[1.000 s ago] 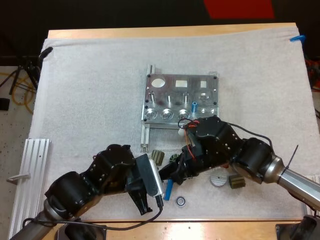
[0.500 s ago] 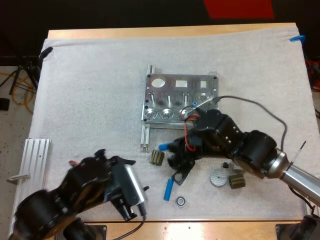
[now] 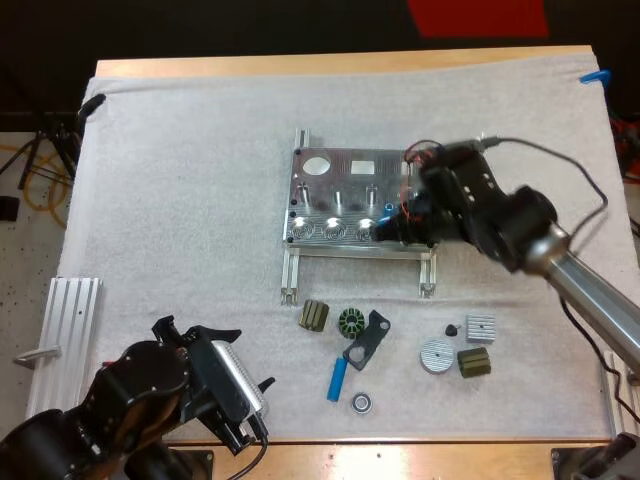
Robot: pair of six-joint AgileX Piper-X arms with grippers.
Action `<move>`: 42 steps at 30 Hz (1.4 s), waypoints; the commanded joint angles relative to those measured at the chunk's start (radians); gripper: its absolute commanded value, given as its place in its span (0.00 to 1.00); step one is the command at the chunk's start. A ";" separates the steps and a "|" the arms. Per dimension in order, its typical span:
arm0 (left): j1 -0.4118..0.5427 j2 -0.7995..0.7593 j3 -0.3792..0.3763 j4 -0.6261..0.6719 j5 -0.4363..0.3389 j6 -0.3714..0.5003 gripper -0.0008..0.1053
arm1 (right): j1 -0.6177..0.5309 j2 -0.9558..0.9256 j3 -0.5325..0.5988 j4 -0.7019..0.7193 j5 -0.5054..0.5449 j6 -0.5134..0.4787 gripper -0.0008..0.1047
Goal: Load cells from left to right
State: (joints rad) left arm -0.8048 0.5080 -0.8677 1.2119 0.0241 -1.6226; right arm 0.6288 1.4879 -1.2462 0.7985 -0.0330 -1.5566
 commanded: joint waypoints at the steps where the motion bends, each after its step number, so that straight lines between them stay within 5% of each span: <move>1: -0.003 -0.002 -0.002 -0.020 -0.024 -0.012 0.62 | -0.010 0.035 -0.034 0.026 0.062 -0.038 0.01; 15: -0.003 -0.002 -0.002 -0.022 -0.024 -0.012 0.62 | -0.010 0.245 -0.115 0.052 0.218 -0.106 0.01; 42: -0.003 -0.002 -0.002 -0.022 -0.024 -0.012 0.62 | -0.010 0.256 -0.115 0.134 0.159 -0.107 0.01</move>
State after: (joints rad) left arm -0.8048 0.5080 -0.8664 1.1988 0.0192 -1.6224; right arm 0.6209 1.7378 -1.3554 0.9261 0.1488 -1.6545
